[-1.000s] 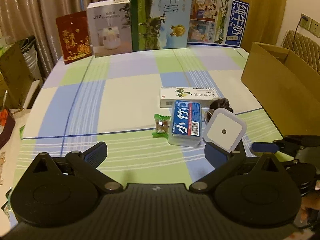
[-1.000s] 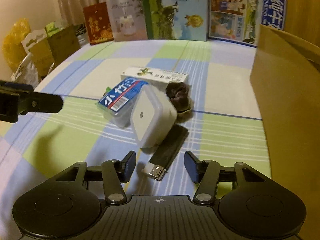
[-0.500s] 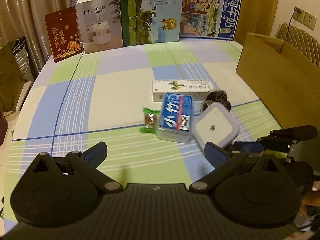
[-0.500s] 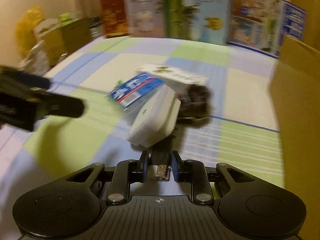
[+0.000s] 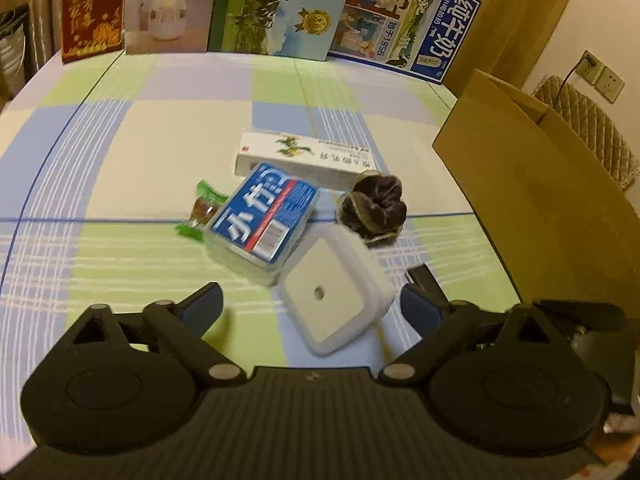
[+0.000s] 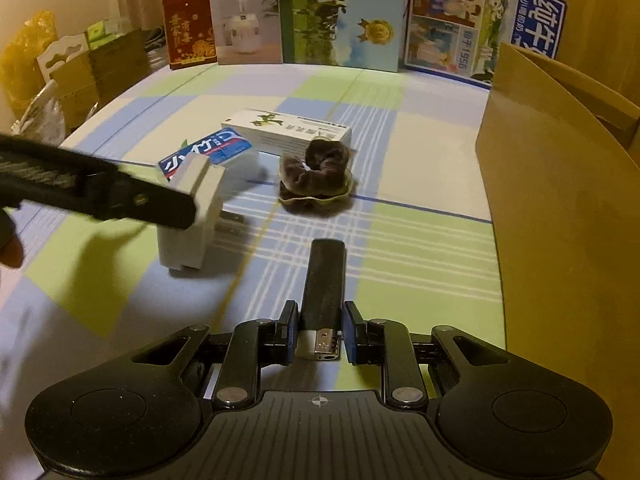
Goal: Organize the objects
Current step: 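Grasp the black cable with the right tool while the left tool grasps the white square device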
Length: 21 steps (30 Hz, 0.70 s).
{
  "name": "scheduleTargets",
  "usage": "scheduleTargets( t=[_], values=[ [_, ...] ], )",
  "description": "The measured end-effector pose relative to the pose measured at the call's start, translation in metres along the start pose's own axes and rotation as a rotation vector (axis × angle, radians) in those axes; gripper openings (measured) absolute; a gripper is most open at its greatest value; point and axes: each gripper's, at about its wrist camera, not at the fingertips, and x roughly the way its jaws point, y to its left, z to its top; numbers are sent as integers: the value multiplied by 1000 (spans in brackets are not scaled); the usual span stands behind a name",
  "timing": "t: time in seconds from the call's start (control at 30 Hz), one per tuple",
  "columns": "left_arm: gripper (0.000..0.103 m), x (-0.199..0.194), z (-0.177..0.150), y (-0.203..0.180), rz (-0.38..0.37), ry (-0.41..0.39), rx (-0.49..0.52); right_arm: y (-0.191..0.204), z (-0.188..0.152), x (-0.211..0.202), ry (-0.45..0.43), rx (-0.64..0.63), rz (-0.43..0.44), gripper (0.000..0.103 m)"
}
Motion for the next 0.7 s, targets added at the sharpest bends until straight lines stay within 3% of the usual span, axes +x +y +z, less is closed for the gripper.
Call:
scheduleTargets(
  t=[0.07, 0.23, 0.37, 0.7],
  values=[
    [89, 4, 1, -6, 9, -13, 12, -3, -1, -2, -2, 1, 1, 20],
    [75, 14, 2, -5, 12, 14, -14, -7, 1, -2, -3, 9, 9, 20],
    [40, 17, 2, -5, 20, 33, -9, -10, 1, -2, 0, 30, 22, 20],
    [28, -7, -7, -4, 55, 50, 97, -2, 5, -8, -2, 44, 58, 20]
  ],
)
